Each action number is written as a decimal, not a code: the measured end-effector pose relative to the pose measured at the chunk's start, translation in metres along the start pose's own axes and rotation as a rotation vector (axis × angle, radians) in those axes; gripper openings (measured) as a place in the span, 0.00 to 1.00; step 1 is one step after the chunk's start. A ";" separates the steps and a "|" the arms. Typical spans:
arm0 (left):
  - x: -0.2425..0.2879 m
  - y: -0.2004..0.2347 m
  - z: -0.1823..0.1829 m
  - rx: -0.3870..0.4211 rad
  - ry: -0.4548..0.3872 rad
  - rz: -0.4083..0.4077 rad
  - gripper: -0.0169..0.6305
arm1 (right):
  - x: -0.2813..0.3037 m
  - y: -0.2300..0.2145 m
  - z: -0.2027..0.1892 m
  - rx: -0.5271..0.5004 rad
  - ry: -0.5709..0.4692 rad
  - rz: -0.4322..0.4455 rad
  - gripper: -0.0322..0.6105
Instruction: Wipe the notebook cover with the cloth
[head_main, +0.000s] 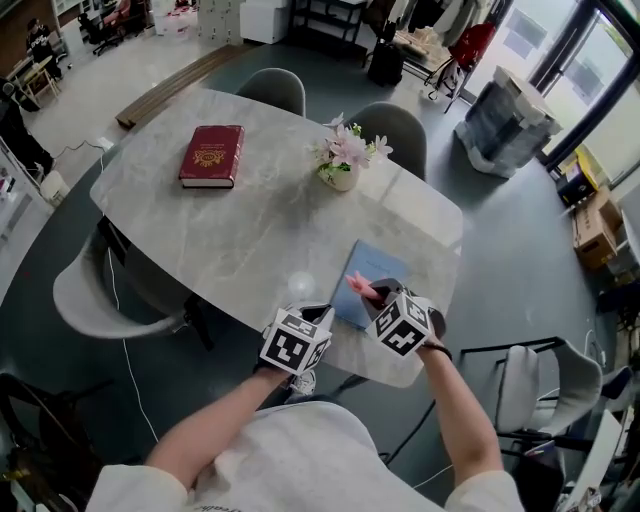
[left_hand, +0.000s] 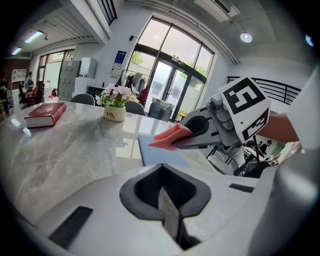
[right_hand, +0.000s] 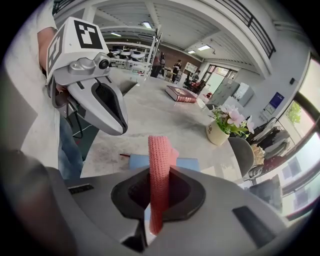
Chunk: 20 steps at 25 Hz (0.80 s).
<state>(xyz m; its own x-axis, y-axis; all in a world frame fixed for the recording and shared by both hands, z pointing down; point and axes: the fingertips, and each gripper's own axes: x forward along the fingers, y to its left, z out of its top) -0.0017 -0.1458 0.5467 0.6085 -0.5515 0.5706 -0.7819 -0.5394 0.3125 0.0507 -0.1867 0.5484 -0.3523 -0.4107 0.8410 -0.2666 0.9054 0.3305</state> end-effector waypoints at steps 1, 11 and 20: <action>0.001 0.003 0.001 -0.004 -0.003 0.006 0.04 | 0.002 -0.004 0.001 -0.014 0.004 0.003 0.07; 0.006 0.026 0.011 -0.075 -0.032 0.042 0.04 | 0.035 -0.047 0.008 -0.129 0.034 0.018 0.07; 0.010 0.047 0.007 -0.109 -0.021 0.098 0.04 | 0.080 -0.080 0.010 -0.261 0.068 0.043 0.07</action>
<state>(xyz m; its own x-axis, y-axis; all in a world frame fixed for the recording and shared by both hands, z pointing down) -0.0310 -0.1811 0.5618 0.5306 -0.6119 0.5866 -0.8469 -0.4107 0.3377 0.0350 -0.2929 0.5848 -0.2949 -0.3713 0.8805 -0.0096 0.9225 0.3858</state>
